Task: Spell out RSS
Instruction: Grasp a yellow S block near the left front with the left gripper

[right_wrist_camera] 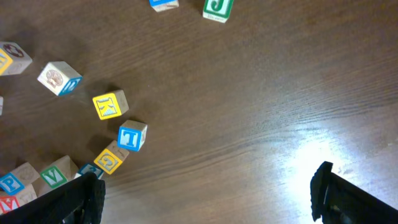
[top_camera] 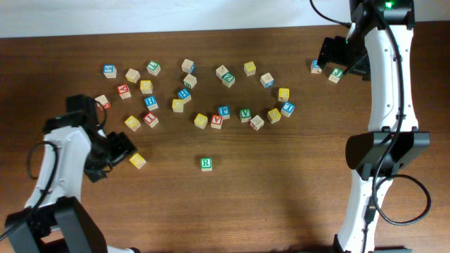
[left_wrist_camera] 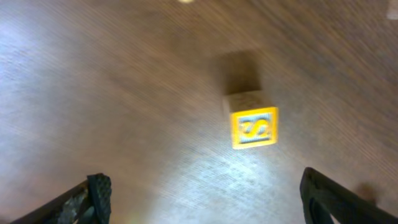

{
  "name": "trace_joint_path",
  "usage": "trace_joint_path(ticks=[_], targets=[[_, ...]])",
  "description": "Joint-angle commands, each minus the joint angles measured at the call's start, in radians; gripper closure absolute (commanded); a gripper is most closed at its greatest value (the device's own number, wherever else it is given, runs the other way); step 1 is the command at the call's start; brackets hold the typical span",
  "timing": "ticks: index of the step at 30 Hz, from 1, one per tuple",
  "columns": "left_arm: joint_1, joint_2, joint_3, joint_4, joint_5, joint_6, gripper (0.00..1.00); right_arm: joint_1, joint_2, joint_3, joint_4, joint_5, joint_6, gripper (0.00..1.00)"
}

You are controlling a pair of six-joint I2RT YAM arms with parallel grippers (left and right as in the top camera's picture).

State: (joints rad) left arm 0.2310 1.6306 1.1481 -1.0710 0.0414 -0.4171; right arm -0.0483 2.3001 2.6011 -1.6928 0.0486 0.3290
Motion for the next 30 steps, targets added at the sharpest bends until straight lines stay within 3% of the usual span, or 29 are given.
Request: trace_joint_path(ticks=[1,5,8,11,12,14,16,21,27,28,29,30], targets=[[-0.066,-0.002,-0.079,0.091,0.008,-0.088,0.1,-0.005,-0.012,0.0,-0.002,0.008,-0.008,0.02],[-0.137,-0.002,-0.147,0.202,-0.011,-0.134,0.13,-0.005,-0.012,0.0,-0.002,0.008,-0.008,0.02],[-0.156,-0.002,-0.147,0.247,-0.104,-0.247,0.16,-0.005,-0.012,0.0,-0.002,0.008,-0.008,0.02],[-0.156,0.004,-0.147,0.287,-0.135,-0.27,0.31,-0.005,-0.012,0.0,-0.002,0.008,-0.008,0.02],[-0.156,0.019,-0.147,0.291,-0.135,-0.272,0.4,-0.005,-0.012,0.0,-0.002,0.008,-0.008,0.02],[-0.156,0.056,-0.147,0.293,-0.123,-0.276,0.46,-0.005,-0.012,0.0,-0.002,0.008,-0.008,0.02],[-0.156,0.077,-0.147,0.294,-0.072,-0.275,0.64,-0.005,-0.012,0.0,-0.002,0.008,-0.007,0.02],[-0.156,0.077,-0.147,0.297,-0.051,-0.275,0.71,-0.005,-0.012,0.0,-0.002,0.008,-0.008,0.02],[-0.156,0.077,-0.147,0.304,-0.052,-0.275,0.71,-0.005,-0.012,0.0,-0.002,0.008,-0.008,0.02],[-0.156,0.077,-0.147,0.302,-0.052,-0.275,0.65,-0.005,-0.012,0.0,-0.002,0.008,-0.008,0.02],[-0.156,0.077,-0.147,0.301,-0.052,-0.275,0.45,-0.005,-0.012,0.0,-0.002,0.008,-0.008,0.02],[-0.156,0.077,-0.147,0.301,-0.053,-0.275,0.39,-0.005,-0.012,0.0,-0.002,0.008,-0.008,0.02]])
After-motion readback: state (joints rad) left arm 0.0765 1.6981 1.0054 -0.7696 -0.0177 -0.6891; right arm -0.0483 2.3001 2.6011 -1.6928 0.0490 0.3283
